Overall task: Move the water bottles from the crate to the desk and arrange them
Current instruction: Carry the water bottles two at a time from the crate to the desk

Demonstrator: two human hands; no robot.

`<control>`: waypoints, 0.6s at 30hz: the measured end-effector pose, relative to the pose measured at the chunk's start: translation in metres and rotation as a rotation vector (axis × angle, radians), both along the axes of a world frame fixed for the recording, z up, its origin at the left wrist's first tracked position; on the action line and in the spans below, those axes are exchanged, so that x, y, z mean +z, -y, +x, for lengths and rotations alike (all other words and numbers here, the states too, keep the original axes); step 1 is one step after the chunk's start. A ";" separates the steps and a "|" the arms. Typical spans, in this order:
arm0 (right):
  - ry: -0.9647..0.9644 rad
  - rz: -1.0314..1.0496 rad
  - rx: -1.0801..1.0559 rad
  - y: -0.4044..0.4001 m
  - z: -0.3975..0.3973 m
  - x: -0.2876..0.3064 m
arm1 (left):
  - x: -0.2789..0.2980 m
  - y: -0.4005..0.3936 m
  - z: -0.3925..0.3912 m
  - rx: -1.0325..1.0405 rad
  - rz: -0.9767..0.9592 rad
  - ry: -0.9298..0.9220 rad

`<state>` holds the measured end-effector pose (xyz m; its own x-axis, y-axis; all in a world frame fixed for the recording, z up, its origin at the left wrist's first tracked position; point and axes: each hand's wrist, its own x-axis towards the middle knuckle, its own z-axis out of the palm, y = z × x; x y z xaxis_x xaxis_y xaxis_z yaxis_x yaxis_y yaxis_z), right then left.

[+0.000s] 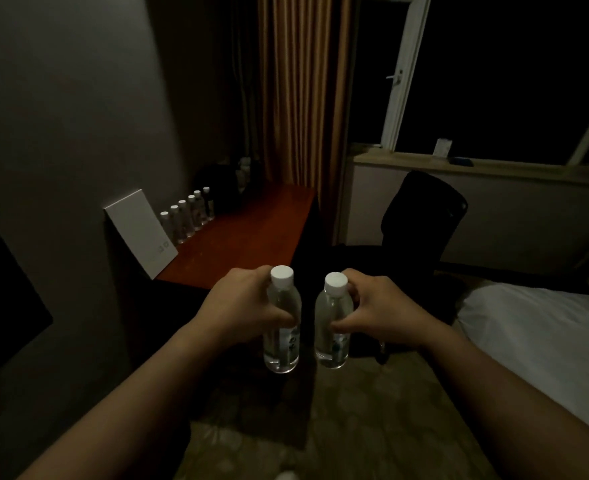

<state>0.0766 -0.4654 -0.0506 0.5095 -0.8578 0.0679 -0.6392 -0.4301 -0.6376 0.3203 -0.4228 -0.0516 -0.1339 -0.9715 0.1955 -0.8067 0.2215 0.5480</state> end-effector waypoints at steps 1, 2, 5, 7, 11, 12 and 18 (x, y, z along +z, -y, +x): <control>0.001 0.001 0.001 0.021 0.004 -0.001 | -0.002 0.020 0.002 0.009 0.005 0.003; 0.001 0.002 0.005 0.042 0.009 -0.001 | -0.004 0.042 0.006 0.016 0.008 0.009; -0.011 0.004 0.035 0.110 0.026 0.000 | -0.008 0.112 0.019 0.046 -0.001 0.008; -0.018 -0.003 0.049 0.154 0.037 0.004 | -0.006 0.156 0.026 0.067 -0.009 0.012; -0.001 -0.011 0.050 0.244 0.060 0.013 | 0.001 0.247 0.044 0.098 -0.019 0.028; 0.001 -0.016 0.051 0.264 0.065 0.015 | 0.003 0.266 0.049 0.101 -0.019 0.038; 0.005 0.018 0.081 0.379 0.096 0.012 | 0.001 0.365 0.081 0.162 0.012 0.066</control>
<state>0.1730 -0.8443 -0.0390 0.5767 -0.8150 0.0559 -0.5996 -0.4688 -0.6486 0.4017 -0.7882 -0.0502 0.0121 -0.9837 0.1796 -0.8657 0.0796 0.4942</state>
